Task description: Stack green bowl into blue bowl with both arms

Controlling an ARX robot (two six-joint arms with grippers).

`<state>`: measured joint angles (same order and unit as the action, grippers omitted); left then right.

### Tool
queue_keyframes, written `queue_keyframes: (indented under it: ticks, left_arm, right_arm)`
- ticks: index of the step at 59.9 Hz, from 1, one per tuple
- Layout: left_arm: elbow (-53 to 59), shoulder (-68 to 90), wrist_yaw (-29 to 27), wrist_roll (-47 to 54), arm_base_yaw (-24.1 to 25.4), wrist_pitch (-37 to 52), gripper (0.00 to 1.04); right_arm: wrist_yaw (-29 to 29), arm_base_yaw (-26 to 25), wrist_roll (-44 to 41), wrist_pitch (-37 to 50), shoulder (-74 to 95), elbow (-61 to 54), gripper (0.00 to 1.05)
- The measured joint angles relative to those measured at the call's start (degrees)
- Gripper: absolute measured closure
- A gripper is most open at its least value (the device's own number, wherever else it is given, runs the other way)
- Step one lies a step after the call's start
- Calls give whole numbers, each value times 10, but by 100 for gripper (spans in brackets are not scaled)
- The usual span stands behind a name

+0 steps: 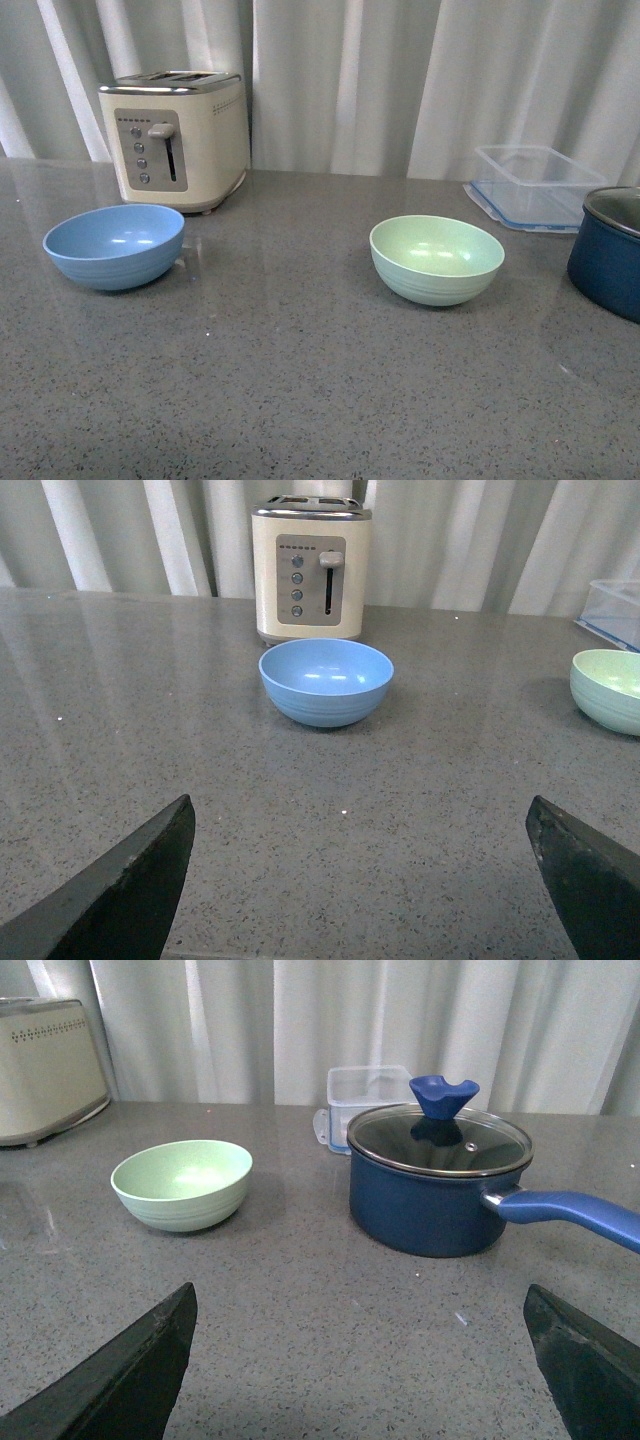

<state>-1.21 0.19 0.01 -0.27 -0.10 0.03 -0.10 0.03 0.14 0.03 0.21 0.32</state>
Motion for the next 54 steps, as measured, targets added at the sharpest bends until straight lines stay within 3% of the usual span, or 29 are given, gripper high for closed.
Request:
queue_keyframes:
  ticks: [26, 32, 35, 54]
  left_arm:
    - [0, 1, -4, 0, 0, 0, 7]
    - [-10, 52, -141, 14, -35, -25, 7]
    - [-12, 89, -161, 15, -39, -10, 7]
    - [-123, 303, -83, -34, 36, 82, 7]
  right_arm:
    - [0, 0, 0, 0, 0, 0, 10]
    - [0, 0, 0, 0, 0, 0, 10]
    - [0, 0, 0, 0, 0, 0, 10]
    - [0, 0, 0, 0, 0, 0, 10]
